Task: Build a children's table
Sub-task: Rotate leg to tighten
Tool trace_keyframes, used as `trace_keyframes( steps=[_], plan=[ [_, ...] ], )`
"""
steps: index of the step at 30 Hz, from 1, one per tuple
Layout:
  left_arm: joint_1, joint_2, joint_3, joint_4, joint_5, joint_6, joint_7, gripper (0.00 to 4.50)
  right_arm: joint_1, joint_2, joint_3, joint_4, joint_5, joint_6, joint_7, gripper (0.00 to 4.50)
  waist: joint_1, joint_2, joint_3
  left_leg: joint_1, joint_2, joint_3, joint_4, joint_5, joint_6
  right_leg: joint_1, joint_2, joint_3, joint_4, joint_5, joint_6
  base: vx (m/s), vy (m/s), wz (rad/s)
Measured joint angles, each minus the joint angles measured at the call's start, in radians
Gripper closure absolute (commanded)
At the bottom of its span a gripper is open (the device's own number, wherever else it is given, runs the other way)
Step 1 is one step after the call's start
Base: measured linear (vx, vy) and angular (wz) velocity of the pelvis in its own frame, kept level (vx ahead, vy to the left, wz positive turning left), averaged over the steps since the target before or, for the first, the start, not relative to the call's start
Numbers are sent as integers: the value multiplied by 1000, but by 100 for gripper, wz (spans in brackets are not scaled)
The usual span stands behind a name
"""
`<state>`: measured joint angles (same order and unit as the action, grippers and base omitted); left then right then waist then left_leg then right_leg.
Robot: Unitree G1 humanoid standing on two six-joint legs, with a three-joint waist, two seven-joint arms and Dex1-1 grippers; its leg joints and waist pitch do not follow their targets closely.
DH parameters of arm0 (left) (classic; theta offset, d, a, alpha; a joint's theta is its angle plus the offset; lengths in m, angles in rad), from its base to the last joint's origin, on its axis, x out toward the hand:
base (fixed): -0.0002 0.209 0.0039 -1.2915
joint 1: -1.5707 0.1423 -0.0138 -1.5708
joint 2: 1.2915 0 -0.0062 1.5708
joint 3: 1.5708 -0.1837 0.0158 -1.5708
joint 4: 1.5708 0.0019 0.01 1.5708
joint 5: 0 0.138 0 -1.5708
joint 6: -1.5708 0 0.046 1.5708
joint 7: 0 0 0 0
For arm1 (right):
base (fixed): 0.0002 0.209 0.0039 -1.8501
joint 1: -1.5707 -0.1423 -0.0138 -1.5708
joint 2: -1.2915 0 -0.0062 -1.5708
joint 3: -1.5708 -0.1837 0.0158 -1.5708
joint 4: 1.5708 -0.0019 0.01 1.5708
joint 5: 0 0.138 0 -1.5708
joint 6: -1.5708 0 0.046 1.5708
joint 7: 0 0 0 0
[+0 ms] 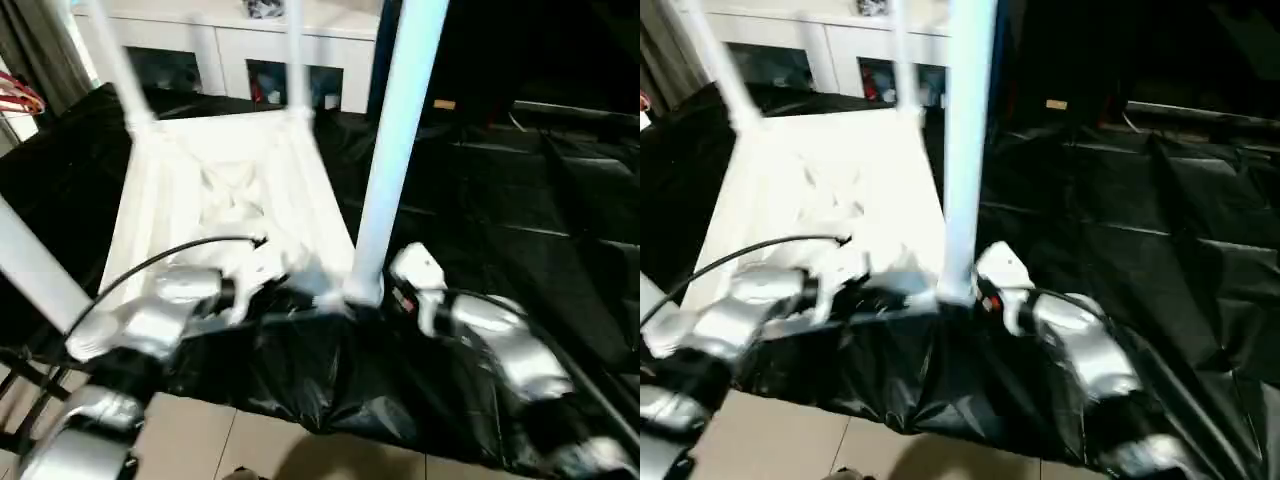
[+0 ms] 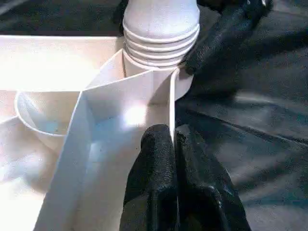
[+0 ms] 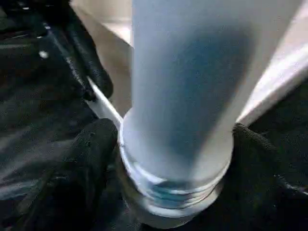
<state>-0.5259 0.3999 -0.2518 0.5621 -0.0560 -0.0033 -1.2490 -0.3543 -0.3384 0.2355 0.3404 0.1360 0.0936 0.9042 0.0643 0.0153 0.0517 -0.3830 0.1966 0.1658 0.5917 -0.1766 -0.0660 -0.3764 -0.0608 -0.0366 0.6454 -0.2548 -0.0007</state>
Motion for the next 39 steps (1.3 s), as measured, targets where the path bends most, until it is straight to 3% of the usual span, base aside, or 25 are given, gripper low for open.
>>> trace_keyframes(
  steps=[5,13,20,24,28,32,38,39],
  plan=[
    [7,27,-10,-17,-16,8,-77,450,12,-33,16,-77,32,27,109,80,10,-1,1,-1,1,1,0,0,0,0,0,0,0,0,0,0,0,0],
    [18,38,-12,-36,-21,22,-112,450,16,-45,31,-96,36,39,138,156,22,-1,1,-2,1,2,0,1,2,-2,0,0,0,0,0,0,0,0],
    [20,35,-12,-37,-16,16,-97,450,18,-40,29,-103,30,55,128,183,23,-1,1,-2,1,2,0,1,1,-2,0,0,1,0,0,0,0,0],
    [16,-4,0,-18,9,6,11,450,14,22,1,-53,-3,37,-7,186,19,0,0,0,2,2,1,3,-1,-1,0,0,1,3,-1,0,0,0],
    [-20,-69,17,30,51,35,191,450,-40,151,-65,65,-50,38,-298,186,-5,1,-1,1,2,2,0,8,-3,-2,1,0,1,9,-3,0,0,0],
    [-43,-141,18,44,86,80,333,450,-93,250,-119,140,-62,67,-522,186,-6,3,-1,1,2,2,0,9,-3,-1,1,1,1,10,-2,0,0,0],
    [-58,-181,18,54,103,99,402,450,-127,289,-130,205,-105,20,-624,186,-3,6,-4,-1,2,3,-1,8,-3,-2,1,0,-3,10,-2,0,0,0],
    [-58,-181,18,54,103,98,402,450,-127,289,-130,211,-105,10,-623,151,-3,6,-4,-1,2,3,-1,8,-3,-2,1,0,-3,10,-2,0,0,0]
  ],
)
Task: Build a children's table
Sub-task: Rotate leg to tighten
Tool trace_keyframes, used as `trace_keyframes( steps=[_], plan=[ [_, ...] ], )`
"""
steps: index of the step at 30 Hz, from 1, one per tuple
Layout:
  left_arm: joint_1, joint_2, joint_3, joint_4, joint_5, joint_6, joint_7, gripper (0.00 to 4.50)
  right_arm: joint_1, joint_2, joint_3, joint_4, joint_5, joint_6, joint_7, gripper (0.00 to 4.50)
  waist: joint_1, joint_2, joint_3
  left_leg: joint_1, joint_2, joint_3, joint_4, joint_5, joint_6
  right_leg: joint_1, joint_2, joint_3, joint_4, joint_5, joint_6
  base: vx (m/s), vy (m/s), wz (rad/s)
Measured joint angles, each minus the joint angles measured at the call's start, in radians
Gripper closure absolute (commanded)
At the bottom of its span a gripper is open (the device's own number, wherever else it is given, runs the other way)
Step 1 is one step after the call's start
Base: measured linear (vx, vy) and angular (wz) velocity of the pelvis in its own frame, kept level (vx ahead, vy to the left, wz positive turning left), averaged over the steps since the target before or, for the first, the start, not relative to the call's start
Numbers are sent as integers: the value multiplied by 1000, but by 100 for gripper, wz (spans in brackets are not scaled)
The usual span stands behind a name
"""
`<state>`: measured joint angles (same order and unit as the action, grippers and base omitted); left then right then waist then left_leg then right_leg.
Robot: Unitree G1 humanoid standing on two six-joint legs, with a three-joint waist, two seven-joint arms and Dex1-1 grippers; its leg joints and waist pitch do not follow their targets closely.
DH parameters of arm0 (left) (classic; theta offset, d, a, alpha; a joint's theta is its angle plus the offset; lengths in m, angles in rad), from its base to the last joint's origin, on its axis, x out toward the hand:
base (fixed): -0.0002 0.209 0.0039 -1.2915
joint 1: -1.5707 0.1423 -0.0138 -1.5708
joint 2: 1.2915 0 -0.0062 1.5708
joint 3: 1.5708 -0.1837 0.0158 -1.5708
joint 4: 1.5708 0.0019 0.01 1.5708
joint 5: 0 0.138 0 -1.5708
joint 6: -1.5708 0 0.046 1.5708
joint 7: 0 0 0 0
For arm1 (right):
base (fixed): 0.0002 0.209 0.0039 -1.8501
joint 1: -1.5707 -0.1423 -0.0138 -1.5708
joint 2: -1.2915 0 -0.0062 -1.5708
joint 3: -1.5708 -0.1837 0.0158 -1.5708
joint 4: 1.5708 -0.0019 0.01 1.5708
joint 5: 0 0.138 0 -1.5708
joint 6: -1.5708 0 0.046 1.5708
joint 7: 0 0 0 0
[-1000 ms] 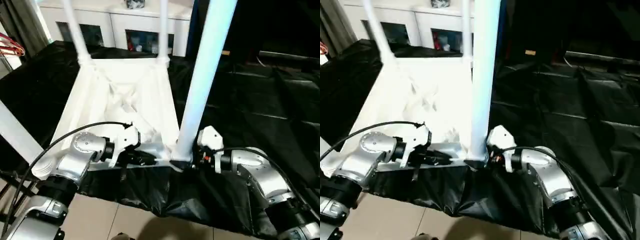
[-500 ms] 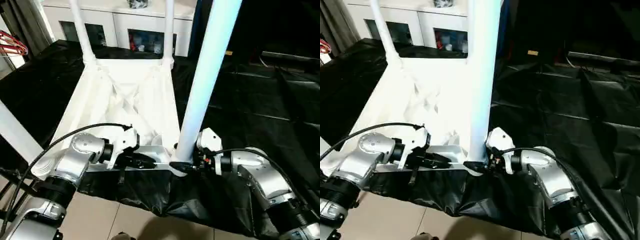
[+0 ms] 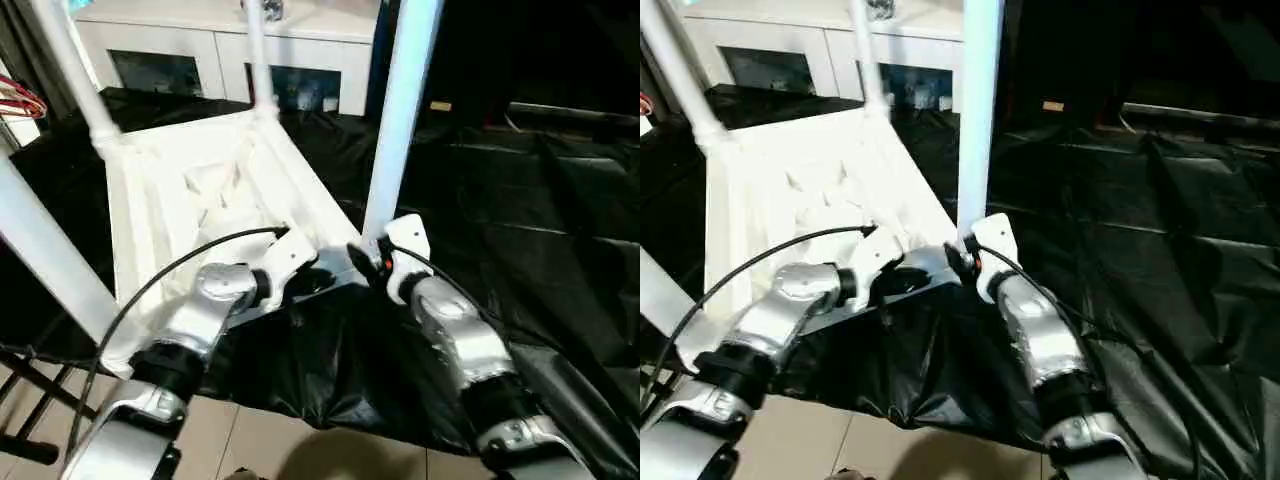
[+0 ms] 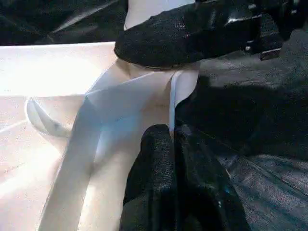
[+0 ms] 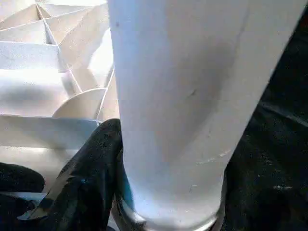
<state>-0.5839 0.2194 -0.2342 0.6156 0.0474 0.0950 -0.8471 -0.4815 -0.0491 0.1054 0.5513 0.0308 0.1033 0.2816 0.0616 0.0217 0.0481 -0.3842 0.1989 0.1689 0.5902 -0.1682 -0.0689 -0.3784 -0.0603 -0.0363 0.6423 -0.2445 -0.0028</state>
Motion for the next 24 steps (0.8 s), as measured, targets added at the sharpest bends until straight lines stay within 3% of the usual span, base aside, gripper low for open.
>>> trace_keyframes(
  steps=[6,10,17,23,24],
  plan=[
    [14,21,0,-15,-2,-16,-28,450,1,-10,-6,2,20,-6,76,74,-3,0,0,0,0,0,0,0,0,-1,0,0,0,0,0,0,0,0],
    [30,60,-3,-35,-18,-38,-109,450,5,-53,3,-2,55,-6,194,71,0,0,0,-1,1,0,-1,0,0,-2,1,-1,0,0,0,0,0,0],
    [56,151,-4,-56,-85,-61,-317,450,82,-230,87,-150,105,-5,572,71,16,-2,1,-4,2,1,0,0,1,-2,1,-1,-2,0,0,0,0,0],
    [71,194,-9,-71,-111,-62,-437,450,109,-310,139,-207,116,-4,726,71,26,-3,2,-3,3,2,0,0,1,-3,1,-1,-1,0,0,0,0,0],
    [71,199,-10,-71,-112,-66,-451,450,112,-316,142,-220,117,-1,739,88,26,-3,2,-3,3,2,0,0,1,-3,1,-1,-1,0,0,0,0,0]
  ],
)
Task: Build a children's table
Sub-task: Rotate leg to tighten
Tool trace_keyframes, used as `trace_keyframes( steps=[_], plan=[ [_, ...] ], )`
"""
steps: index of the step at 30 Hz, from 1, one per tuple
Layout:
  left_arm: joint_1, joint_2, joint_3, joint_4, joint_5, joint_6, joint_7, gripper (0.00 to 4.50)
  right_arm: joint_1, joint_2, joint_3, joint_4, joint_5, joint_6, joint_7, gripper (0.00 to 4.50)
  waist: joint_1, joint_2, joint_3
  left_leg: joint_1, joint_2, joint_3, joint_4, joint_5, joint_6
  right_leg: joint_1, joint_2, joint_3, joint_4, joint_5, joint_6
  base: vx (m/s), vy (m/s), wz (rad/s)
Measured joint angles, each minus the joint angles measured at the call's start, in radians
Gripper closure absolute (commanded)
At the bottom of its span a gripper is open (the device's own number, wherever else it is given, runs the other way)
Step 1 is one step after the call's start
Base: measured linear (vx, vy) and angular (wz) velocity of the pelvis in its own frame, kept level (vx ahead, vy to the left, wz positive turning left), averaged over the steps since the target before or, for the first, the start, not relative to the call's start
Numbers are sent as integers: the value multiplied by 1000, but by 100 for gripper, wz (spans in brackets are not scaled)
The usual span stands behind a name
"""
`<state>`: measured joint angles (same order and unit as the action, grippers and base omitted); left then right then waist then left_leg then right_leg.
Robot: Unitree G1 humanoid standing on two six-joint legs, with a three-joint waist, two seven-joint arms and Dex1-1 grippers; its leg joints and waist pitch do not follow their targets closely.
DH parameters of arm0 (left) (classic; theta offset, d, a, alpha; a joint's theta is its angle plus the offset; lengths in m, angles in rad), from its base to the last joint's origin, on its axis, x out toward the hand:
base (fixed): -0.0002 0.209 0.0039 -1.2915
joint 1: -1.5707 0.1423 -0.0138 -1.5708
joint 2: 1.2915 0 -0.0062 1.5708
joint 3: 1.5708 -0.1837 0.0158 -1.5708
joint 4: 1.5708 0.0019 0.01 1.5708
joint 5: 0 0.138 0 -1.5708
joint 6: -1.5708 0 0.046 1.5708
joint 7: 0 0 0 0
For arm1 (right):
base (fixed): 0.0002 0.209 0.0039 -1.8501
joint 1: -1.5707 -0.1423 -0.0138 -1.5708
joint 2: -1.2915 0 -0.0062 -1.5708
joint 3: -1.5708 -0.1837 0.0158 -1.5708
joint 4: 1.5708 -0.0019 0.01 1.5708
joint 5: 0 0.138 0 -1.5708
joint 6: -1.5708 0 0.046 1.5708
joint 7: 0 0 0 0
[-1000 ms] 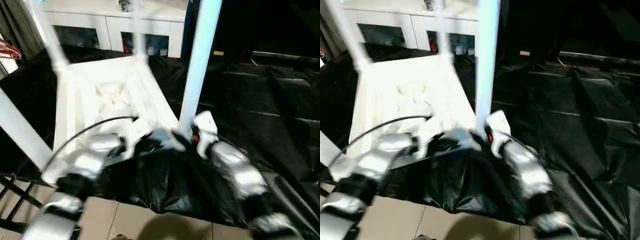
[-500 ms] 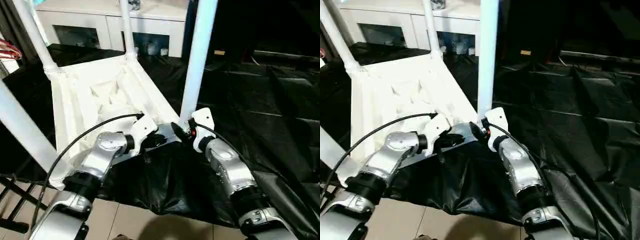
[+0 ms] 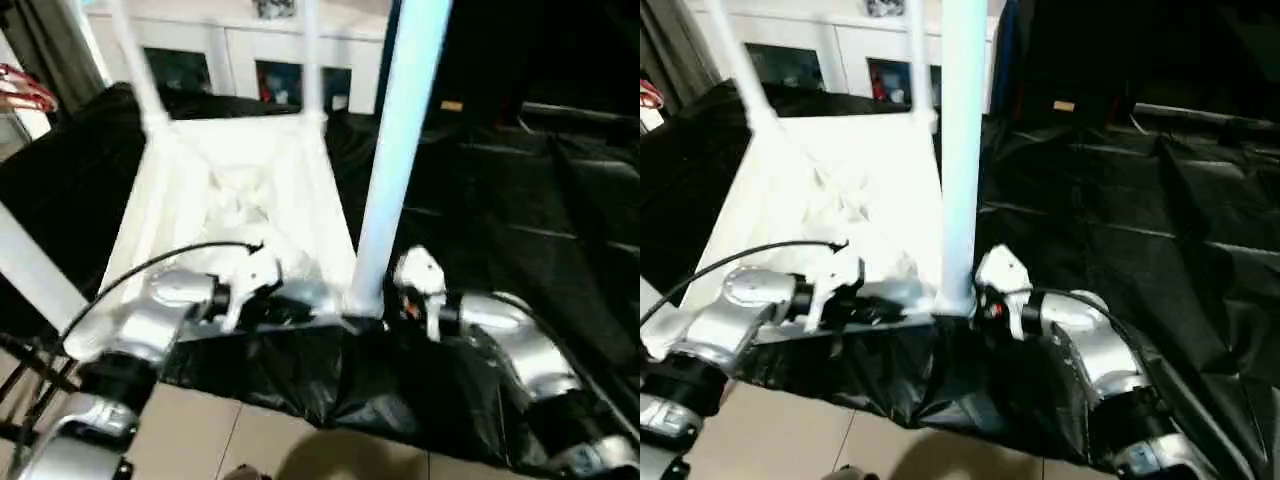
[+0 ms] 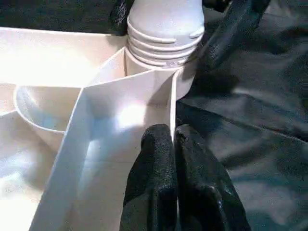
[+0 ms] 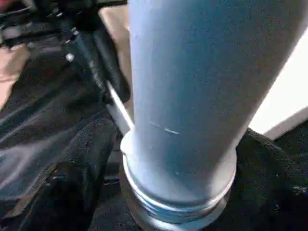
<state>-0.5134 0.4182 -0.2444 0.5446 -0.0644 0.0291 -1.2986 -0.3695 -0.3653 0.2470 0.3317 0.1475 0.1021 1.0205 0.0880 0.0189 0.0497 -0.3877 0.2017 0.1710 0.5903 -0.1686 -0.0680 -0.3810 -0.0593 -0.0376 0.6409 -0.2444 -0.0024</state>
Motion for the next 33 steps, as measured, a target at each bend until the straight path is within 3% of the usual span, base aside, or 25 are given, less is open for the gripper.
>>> trace_keyframes(
  steps=[11,21,26,33],
  plan=[
    [0,6,-1,2,-1,-7,-34,450,1,-9,0,-8,6,7,26,169,2,-2,1,0,0,0,0,0,0,0,0,0,0,0,0,0,0,0],
    [-2,-4,0,12,4,-19,-16,450,8,1,-4,-9,2,8,8,174,2,-2,1,0,0,0,1,0,0,0,0,0,1,0,0,0,0,0],
    [-81,-87,6,108,61,-5,189,450,-21,136,-83,93,-61,3,-311,175,-6,-8,4,2,1,1,2,4,1,0,-1,0,5,4,-2,0,0,0],
    [-112,-179,15,135,104,37,379,450,-68,306,-165,212,-79,-38,-670,175,-24,-5,4,2,1,1,1,5,-1,-1,0,0,4,5,-2,0,0,0]
  ],
)
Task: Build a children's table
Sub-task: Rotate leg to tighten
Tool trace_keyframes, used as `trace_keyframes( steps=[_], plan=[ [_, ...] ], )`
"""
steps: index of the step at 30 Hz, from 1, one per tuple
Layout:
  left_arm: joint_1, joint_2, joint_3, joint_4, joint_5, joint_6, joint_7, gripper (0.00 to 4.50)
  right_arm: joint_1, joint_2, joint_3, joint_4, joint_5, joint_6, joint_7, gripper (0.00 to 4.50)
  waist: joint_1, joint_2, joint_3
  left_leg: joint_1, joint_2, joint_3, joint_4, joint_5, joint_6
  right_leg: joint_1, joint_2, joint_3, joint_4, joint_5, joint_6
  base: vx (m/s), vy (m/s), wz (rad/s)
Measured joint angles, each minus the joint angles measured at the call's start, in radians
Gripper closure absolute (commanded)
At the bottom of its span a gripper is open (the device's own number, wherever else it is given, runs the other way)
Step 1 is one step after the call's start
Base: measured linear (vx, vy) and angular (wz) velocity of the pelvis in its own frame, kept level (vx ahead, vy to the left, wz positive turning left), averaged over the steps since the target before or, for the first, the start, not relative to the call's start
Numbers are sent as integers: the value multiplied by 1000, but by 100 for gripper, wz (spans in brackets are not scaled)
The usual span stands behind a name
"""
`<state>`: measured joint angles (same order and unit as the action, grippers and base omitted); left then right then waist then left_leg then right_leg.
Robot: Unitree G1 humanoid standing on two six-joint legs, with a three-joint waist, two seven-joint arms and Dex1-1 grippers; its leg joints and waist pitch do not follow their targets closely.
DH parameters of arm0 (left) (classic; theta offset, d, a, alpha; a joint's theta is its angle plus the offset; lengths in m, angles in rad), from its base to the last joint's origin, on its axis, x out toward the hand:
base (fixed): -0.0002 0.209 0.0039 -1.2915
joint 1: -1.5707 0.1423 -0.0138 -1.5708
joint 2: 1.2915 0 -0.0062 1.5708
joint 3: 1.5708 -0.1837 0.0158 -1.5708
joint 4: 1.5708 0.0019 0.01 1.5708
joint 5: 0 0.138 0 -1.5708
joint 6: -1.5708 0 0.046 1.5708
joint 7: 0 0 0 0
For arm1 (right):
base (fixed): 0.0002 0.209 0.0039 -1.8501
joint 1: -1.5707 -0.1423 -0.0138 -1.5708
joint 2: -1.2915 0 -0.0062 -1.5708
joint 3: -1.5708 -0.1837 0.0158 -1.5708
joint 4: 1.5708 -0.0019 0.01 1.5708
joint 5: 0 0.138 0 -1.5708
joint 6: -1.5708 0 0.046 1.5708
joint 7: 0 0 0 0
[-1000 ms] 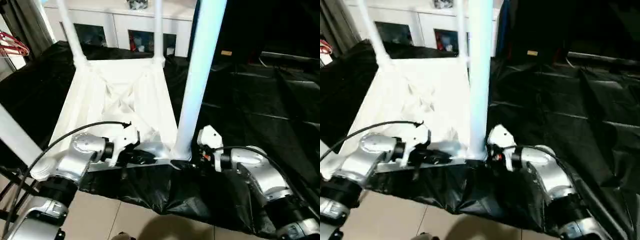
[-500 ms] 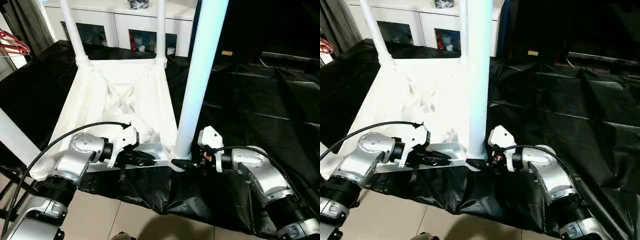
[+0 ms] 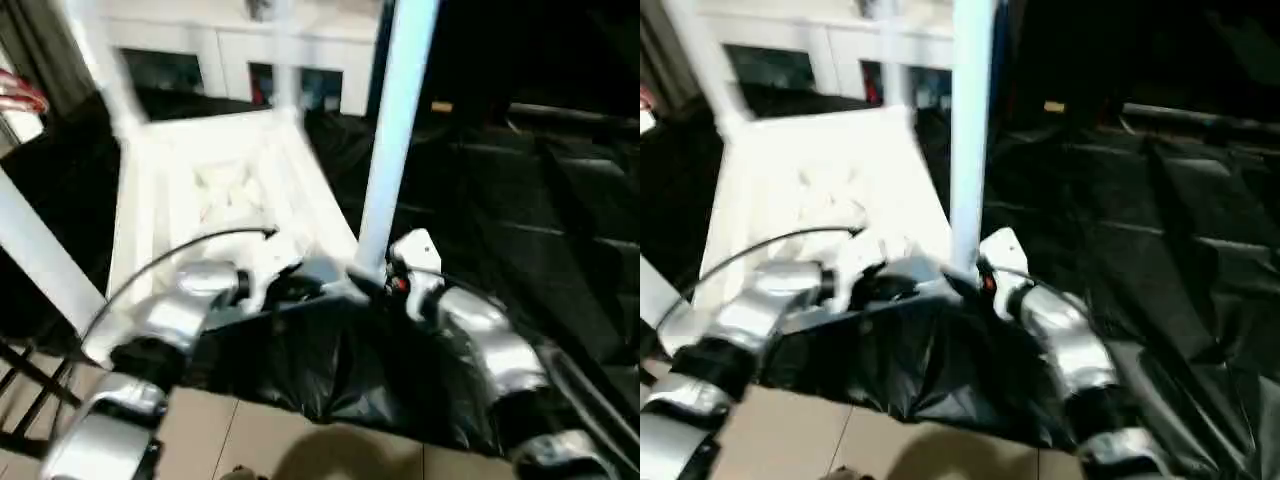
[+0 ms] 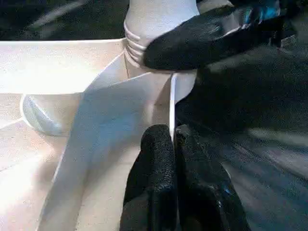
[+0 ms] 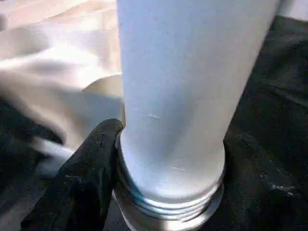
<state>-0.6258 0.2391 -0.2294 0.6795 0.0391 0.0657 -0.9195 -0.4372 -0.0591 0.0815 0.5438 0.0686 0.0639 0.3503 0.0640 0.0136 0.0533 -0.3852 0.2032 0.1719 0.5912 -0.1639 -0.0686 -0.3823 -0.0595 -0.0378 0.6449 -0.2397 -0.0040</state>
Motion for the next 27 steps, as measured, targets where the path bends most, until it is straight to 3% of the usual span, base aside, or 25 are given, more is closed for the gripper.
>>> trace_keyframes(
  steps=[4,9,12,16,27],
  plan=[
    [-4,-31,-1,7,17,4,55,450,-6,45,-9,19,-37,-22,-116,175,1,3,-2,0,0,0,-1,0,0,1,0,0,-3,0,0,0,0,0],
    [3,-30,-2,-3,17,4,48,450,-5,44,-6,20,-53,-34,-115,175,-1,4,-2,0,0,0,-1,0,0,1,0,0,-4,0,0,0,0,0],
    [20,-15,-1,-31,15,3,30,450,-5,32,-5,20,-38,-45,-67,105,-2,5,-1,-1,0,0,-3,0,0,1,0,0,-5,0,0,0,0,0],
    [40,20,-9,-68,-6,-8,-61,450,-5,-18,25,11,-31,-46,40,72,4,5,-1,-1,0,0,-5,0,1,1,0,-2,-7,0,0,0,0,0],
    [100,141,-23,-142,-74,-38,-325,450,86,-270,137,-215,70,-1,569,72,23,2,1,-2,0,1,-4,-1,2,1,0,-1,-7,0,0,0,0,0]
  ],
)
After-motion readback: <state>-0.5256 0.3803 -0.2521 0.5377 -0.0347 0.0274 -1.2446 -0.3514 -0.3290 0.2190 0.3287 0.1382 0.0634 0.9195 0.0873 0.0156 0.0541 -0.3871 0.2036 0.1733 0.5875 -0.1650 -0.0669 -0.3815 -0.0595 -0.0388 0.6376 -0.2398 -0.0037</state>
